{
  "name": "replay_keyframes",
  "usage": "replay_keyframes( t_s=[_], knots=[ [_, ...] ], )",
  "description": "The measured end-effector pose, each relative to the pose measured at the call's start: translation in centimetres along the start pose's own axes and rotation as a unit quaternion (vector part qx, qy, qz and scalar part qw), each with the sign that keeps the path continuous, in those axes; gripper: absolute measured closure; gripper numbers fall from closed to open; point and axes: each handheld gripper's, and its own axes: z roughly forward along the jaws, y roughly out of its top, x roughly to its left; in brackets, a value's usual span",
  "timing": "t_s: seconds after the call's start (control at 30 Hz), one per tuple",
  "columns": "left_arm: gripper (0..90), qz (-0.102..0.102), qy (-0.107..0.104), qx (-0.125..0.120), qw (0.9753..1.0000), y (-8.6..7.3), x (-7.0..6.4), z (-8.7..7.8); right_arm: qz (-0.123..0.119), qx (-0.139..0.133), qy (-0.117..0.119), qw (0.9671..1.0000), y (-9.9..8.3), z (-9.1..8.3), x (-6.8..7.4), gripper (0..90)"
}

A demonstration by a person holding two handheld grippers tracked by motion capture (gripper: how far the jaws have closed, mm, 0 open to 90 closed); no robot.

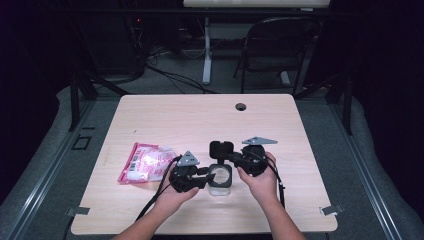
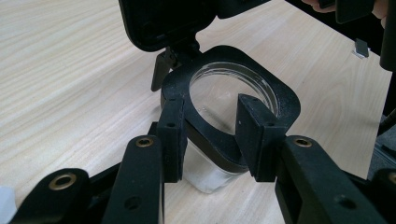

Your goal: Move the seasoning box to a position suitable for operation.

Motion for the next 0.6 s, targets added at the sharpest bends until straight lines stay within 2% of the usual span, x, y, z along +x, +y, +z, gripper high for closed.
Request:
replay_keyframes(
  t_s=[0.1, 0.27, 0.4, 0.47, 0.6],
  knots=[
    [64.4, -0.003, -0.001, 0.004, 1.0, 0.1, 0.1, -0.2, 0.0, 0.0, 0.001, 1.0, 0.0, -0.1, 0.1, 76.7],
    [64.5, 0.001, 0.017, -0.002, 0.9999, 0.1, 0.7, -1.4, -0.005, 0.008, -0.001, 1.0, -0.1, -0.7, 0.3, 71.7],
    [63.2, 0.0, 0.035, -0.006, 0.9994, -0.2, 1.6, -2.8, -0.001, 0.014, 0.004, 0.9999, -0.3, -1.4, 0.4, 66.6],
    [61.8, -0.008, 0.043, -0.008, 0.999, -0.6, 2.2, -3.5, 0.005, 0.019, 0.014, 0.9997, -0.4, -1.7, 0.5, 63.5],
    [61.5, -0.018, 0.055, -0.003, 0.9983, -1.3, 3.4, -4.9, -0.006, 0.022, 0.012, 0.9997, -0.7, -2.1, 0.9, 61.0]
  ],
)
